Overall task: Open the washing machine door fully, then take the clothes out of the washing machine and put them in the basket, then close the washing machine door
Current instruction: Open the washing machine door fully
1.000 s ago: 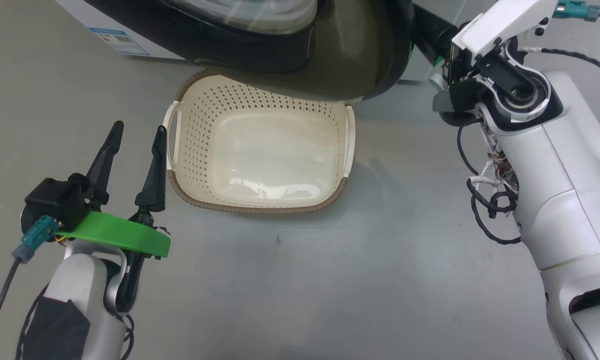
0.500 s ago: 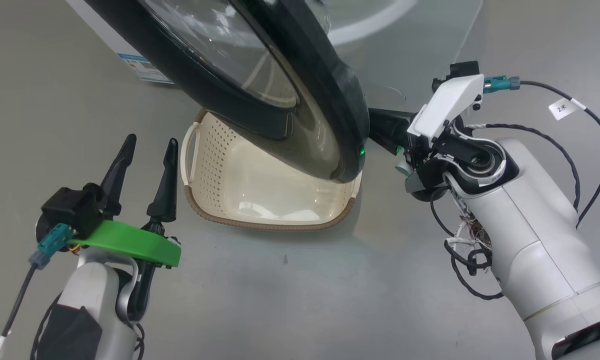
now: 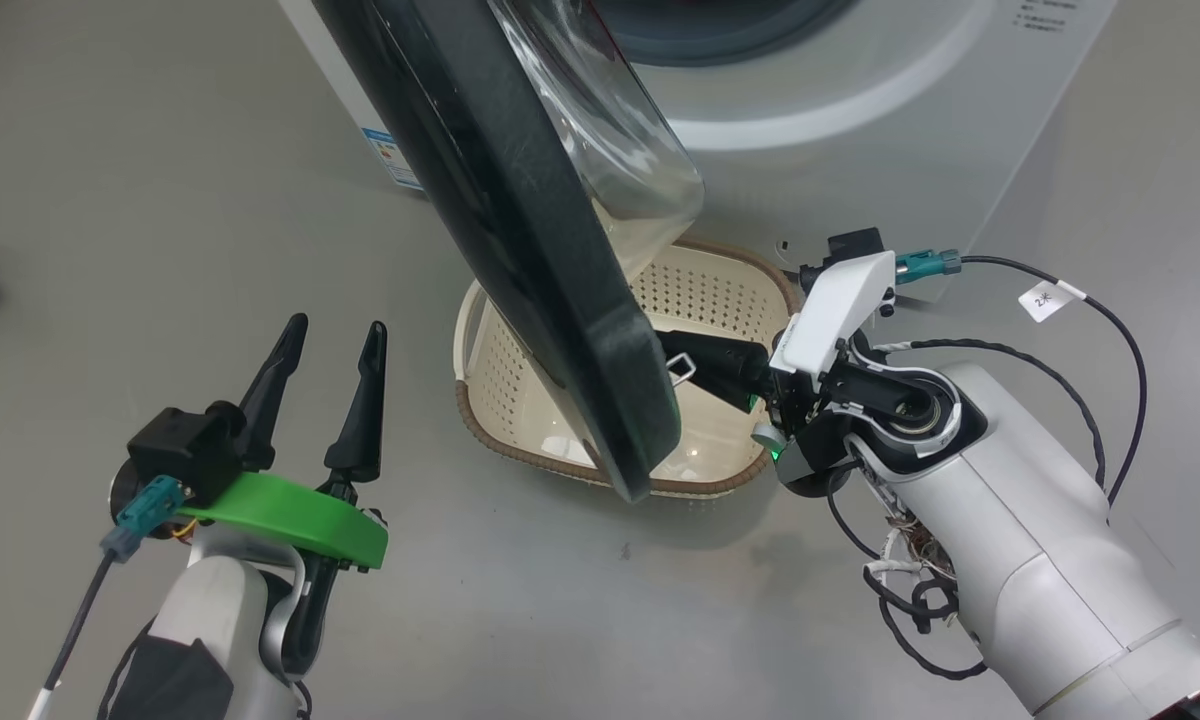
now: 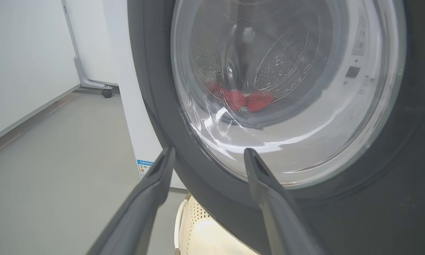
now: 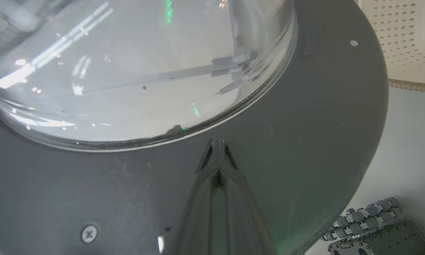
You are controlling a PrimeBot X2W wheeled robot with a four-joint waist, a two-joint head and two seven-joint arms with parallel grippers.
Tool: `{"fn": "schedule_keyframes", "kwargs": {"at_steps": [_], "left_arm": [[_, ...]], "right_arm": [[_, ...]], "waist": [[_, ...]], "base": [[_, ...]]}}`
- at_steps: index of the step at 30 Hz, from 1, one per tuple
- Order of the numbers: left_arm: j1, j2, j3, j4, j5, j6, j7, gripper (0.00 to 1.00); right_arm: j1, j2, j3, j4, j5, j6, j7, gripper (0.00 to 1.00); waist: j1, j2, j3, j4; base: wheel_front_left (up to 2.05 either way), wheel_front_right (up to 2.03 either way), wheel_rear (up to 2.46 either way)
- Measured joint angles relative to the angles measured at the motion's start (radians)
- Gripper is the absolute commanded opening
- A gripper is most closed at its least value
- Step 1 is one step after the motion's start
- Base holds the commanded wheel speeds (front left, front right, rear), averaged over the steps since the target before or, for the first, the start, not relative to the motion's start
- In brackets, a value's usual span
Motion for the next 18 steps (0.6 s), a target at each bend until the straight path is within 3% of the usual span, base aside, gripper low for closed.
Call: {"fn": "schedule_keyframes", "kwargs": {"at_steps": [18], "left_arm": [[0.054, -0.007, -0.041, 0.033, 0.009, 0.000, 0.000, 1.00]], "right_arm": [[0.014, 0.002, 0.149, -0.058, 0.026, 0.000, -0.079, 0.00]], "waist": [[0.0000, 0.0000, -0.112, 0.132]], "base": [[0.00, 0.00, 0.00]]}}
